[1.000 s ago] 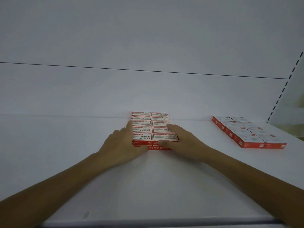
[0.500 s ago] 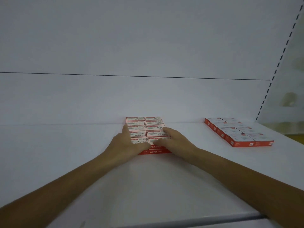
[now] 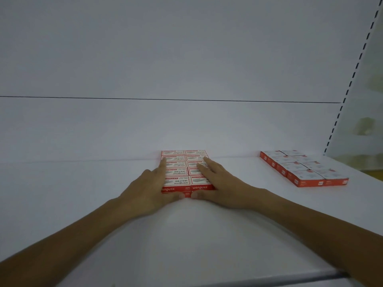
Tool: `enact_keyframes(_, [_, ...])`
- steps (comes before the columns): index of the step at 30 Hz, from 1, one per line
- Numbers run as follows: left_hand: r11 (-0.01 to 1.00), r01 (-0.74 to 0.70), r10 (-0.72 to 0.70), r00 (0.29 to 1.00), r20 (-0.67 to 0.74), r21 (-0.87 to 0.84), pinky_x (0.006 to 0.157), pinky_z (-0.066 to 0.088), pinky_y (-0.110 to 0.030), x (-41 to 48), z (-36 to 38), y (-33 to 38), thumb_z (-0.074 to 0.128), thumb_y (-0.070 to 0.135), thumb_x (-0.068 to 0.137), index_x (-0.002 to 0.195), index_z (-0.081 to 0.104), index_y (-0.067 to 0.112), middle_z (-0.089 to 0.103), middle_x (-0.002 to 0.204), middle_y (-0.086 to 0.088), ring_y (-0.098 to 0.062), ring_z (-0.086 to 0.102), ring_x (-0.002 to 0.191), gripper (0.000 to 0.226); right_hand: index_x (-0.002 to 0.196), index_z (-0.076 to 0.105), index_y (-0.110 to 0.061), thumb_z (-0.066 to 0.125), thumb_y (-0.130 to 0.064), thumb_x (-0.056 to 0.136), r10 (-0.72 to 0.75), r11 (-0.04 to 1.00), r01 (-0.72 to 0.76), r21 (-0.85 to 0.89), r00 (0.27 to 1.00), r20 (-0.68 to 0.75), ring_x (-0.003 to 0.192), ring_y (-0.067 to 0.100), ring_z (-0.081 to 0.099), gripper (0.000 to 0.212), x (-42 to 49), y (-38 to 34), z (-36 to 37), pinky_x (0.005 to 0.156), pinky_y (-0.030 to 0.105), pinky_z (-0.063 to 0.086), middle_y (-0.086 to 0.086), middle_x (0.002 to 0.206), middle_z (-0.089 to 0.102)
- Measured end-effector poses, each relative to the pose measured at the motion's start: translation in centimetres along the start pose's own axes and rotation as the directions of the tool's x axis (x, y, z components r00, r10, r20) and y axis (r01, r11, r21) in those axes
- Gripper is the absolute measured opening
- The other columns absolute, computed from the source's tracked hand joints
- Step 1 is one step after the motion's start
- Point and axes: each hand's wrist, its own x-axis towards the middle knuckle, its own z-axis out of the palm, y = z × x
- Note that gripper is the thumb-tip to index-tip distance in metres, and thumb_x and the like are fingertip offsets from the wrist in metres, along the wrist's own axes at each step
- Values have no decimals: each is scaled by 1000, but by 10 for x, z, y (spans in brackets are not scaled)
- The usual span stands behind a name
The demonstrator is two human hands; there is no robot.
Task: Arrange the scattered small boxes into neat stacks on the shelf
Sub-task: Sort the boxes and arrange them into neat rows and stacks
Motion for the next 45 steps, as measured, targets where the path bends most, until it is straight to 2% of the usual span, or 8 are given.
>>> enact_keyframes(5, [975, 78, -93, 994, -62, -210, 91, 45, -24, 7, -6, 5, 48, 74, 70, 136, 25, 37, 49, 129, 16, -5, 52, 109, 79, 144, 26, -24, 48, -52, 88, 80, 905, -10, 426, 986, -146, 133, 7, 29, 67, 10, -4, -16, 111, 25, 22, -5, 149, 28])
enact_keyframes(8, [943, 137, -135, 990, 28, -303, 68, 37, -6, 18, -11, 9, 46, 49, 89, 140, 24, 28, 48, 125, 19, -3, 52, 94, 60, 148, 15, -19, 43, -48, 92, 269, 830, -167, 532, 956, -119, 142, 18, 23, 69, 33, 6, -24, 113, 35, 21, 1, 156, 18])
enact_keyframes(14, [923, 237, -202, 969, 142, -303, 61, 39, -9, 41, -11, 11, 45, 49, 90, 147, -1, 22, 50, 135, 1, -4, 54, 84, 78, 148, 12, -15, 41, -30, 97, 354, 694, -291, 658, 934, 40, 117, 22, 55, 61, 72, 11, -17, 98, 36, 47, 5, 148, 35])
enact_keyframes(22, [936, 255, -223, 963, 152, -242, 93, 51, -40, 56, 3, -3, 49, 79, 54, 146, -9, 29, 42, 142, -4, -20, 59, 109, 121, 92, 51, -8, 38, -16, 94, 382, 702, -331, 630, 922, 59, 76, 20, 61, 15, 85, 9, -13, 71, 31, 50, 9, 94, 63])
enact_keyframes(28, [895, 198, -194, 980, 52, -400, 45, 41, -2, 50, 2, 4, 44, 38, 94, 142, 20, 19, 52, 123, 3, 1, 53, 72, 58, 117, 48, -7, 40, -31, 96, 333, 664, -276, 694, 941, 56, 99, 28, 65, 32, 80, 13, -11, 91, 43, 52, 12, 112, 64])
enact_keyframes(35, [788, 279, -312, 949, 35, -548, 86, 42, -31, 77, -3, -7, 35, 49, 93, 137, 29, 11, 53, 124, -5, -22, 57, 104, 59, 118, 51, -16, 43, -35, 95, 309, 671, -246, 699, 950, 38, 99, 22, 66, 32, 75, 17, -2, 96, 43, 49, 5, 113, 66])
enact_keyframes(42, [834, 255, -282, 959, 19, -490, 80, 53, -37, 90, 7, -9, 44, 68, 58, 117, 49, 12, 56, 116, -9, -22, 63, 94, 82, 124, 46, -13, 39, -37, 95, 316, 727, -255, 637, 949, 19, 100, 21, 64, 39, 80, 19, 2, 95, 42, 49, 6, 117, 63])
enact_keyframes(45, [854, 253, -260, 964, 47, -455, 73, 54, -32, 88, 5, -8, 56, 51, 70, 97, 57, 21, 63, 105, -7, -19, 66, 83, 40, 126, 45, -11, 41, -39, 94, 307, 716, -253, 651, 951, 32, 100, 21, 64, 43, 82, 21, 2, 94, 42, 50, 7, 118, 61])
